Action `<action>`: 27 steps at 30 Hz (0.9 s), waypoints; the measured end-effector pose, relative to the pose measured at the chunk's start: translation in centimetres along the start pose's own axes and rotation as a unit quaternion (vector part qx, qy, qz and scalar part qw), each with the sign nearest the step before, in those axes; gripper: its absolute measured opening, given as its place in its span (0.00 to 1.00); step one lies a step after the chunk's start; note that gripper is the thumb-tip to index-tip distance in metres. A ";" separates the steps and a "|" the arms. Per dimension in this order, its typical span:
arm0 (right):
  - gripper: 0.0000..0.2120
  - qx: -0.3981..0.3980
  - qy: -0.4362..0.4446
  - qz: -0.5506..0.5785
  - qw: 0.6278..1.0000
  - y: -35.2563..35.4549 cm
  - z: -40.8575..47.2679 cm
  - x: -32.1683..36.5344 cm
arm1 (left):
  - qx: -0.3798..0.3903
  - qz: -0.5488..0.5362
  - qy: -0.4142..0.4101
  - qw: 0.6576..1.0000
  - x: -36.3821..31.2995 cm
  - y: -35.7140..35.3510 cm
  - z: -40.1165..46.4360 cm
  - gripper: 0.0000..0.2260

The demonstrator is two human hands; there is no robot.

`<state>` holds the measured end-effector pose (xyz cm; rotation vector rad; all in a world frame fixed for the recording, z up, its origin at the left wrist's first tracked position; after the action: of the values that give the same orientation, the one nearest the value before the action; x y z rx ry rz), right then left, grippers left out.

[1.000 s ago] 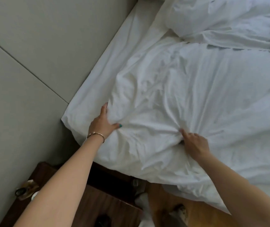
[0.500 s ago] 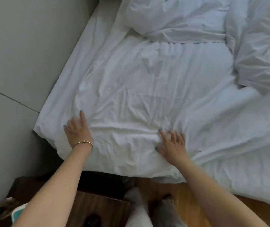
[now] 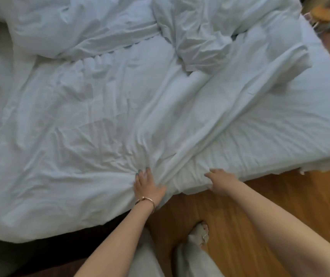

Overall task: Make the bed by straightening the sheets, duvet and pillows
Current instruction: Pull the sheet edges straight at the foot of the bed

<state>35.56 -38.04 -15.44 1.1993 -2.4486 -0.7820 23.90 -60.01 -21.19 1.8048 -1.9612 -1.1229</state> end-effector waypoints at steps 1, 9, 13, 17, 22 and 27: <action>0.26 0.002 0.018 0.049 0.999 -0.4 -0.4 -1.0 | 0.013 0.001 0.009 1.000 -1.2 -0.3 -0.1 0.39; 0.26 -0.025 0.032 0.226 0.973 -2.3 -2.7 -13.2 | 0.119 0.115 -0.065 0.984 -17.6 -3.6 -2.7 0.12; 0.26 -0.013 -0.001 0.237 0.971 -2.1 -3.4 -20.3 | 0.095 0.146 -0.073 0.982 -24.9 -5.6 -3.1 0.16; 0.25 -0.007 -0.015 0.261 0.965 -0.1 -2.3 -25.1 | 0.082 0.161 -0.076 0.981 -29.7 -6.5 -1.7 0.16; 0.25 -0.010 0.003 0.264 0.964 6.0 1.7 -28.7 | 0.048 0.121 -0.085 0.988 -35.8 -5.1 3.9 0.19; 0.27 -0.056 0.003 0.269 0.961 15.1 7.5 -32.9 | -0.050 0.075 -0.140 0.986 -44.8 -1.5 12.7 0.23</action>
<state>42.25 -1.76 -13.58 0.4490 -2.5023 -0.7312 25.85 -13.68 -16.82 1.4875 -2.1085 -1.4614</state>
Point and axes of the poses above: each hand's wrist, its own z-axis towards the middle knuckle, its own y-axis out of the back of the hand, x = y × z, the point moved 2 cm from there along z, towards the middle knuckle, and after that the axes turned 4 degrees about z, right-handed, at the moved point
